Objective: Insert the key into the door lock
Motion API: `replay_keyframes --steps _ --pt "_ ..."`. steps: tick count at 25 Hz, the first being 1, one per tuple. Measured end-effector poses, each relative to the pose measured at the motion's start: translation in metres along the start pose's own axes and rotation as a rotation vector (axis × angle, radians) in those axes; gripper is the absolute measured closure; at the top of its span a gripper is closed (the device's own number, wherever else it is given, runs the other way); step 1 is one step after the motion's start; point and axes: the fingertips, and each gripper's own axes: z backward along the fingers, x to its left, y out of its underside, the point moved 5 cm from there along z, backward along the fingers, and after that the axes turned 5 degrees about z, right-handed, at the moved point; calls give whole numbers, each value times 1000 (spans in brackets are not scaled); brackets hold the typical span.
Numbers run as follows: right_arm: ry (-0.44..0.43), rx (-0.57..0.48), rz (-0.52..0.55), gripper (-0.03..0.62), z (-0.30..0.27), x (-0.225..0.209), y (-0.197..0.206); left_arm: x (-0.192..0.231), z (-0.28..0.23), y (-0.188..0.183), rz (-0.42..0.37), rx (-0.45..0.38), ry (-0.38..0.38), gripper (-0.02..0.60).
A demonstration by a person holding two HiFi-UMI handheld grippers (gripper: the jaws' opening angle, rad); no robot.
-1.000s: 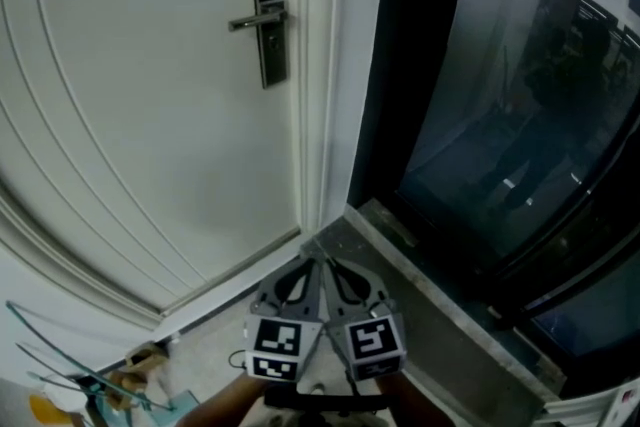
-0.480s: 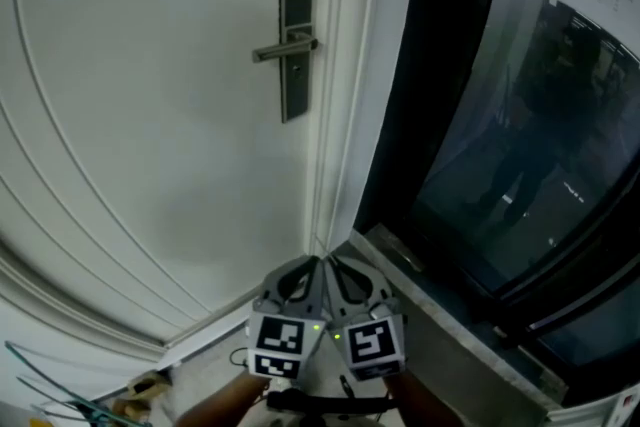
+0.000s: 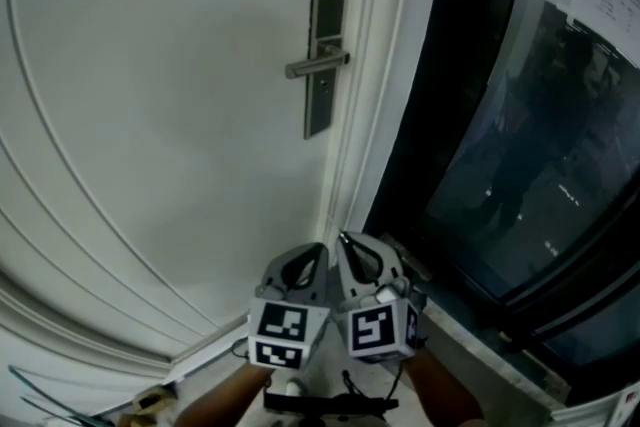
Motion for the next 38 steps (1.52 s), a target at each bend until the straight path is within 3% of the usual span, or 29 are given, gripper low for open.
replay_keyframes --steps 13,24,38 --pt "32 15 437 568 -47 -31 -24 36 -13 -19 -2 -31 -30 578" --pt "58 -4 702 568 -92 -77 -23 44 -54 -35 -10 -48 -91 578" --pt "104 -42 843 568 -139 -124 -28 53 -89 -38 -17 -45 -140 578"
